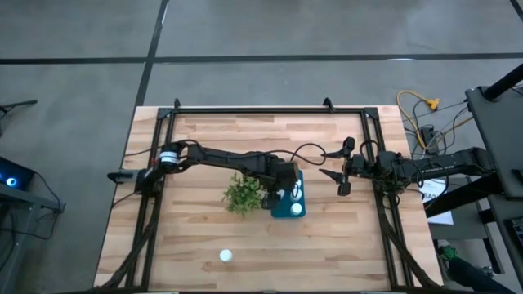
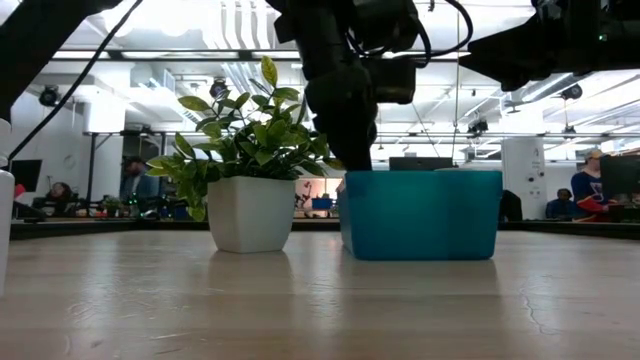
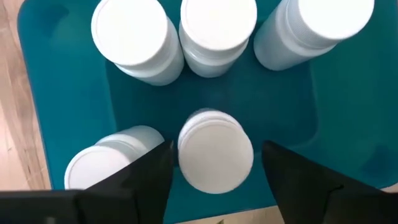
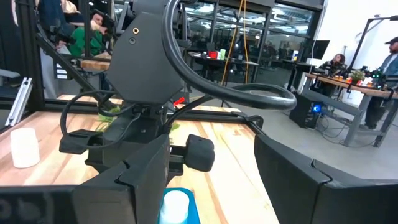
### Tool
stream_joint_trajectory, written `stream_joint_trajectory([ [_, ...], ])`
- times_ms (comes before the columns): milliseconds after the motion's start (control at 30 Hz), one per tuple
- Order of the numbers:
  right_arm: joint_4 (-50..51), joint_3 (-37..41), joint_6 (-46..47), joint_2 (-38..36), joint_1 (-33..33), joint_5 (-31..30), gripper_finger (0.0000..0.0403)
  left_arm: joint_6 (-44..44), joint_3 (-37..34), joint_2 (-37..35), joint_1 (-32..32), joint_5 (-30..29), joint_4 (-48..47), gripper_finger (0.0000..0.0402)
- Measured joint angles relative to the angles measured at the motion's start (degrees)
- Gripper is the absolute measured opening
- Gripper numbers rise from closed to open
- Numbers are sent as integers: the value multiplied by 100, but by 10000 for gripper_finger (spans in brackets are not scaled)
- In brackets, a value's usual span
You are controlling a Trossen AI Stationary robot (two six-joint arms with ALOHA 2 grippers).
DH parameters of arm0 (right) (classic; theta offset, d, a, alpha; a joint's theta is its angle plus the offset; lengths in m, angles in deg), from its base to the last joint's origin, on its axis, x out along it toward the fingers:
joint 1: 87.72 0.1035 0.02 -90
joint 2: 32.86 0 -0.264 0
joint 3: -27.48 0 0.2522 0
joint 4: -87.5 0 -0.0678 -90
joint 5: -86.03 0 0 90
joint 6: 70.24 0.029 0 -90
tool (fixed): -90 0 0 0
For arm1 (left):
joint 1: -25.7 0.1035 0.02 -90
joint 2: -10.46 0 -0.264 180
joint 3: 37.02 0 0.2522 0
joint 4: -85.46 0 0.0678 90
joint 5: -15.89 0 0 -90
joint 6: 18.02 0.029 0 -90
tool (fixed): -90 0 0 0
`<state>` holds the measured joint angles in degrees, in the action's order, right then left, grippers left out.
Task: Pick and place pill bottles into a basket
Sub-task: Put the white medicine bottle into the blue bin
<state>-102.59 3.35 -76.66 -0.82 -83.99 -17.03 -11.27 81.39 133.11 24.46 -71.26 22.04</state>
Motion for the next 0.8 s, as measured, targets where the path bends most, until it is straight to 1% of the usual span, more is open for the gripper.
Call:
stream_joint_trajectory([
  [100,0,0,0,0,0,0,226,0,-2,0,0,0,-34,233],
  [367,0,0,-12,0,0,0,226,-11,3,-61,5,-33,-90,235],
  [600,-3,-1,-19,-2,-1,2,226,5,118,-509,6,-487,-248,235],
  [800,-21,-2,-5,-7,0,7,226,-17,103,-963,-71,-492,-400,235],
])
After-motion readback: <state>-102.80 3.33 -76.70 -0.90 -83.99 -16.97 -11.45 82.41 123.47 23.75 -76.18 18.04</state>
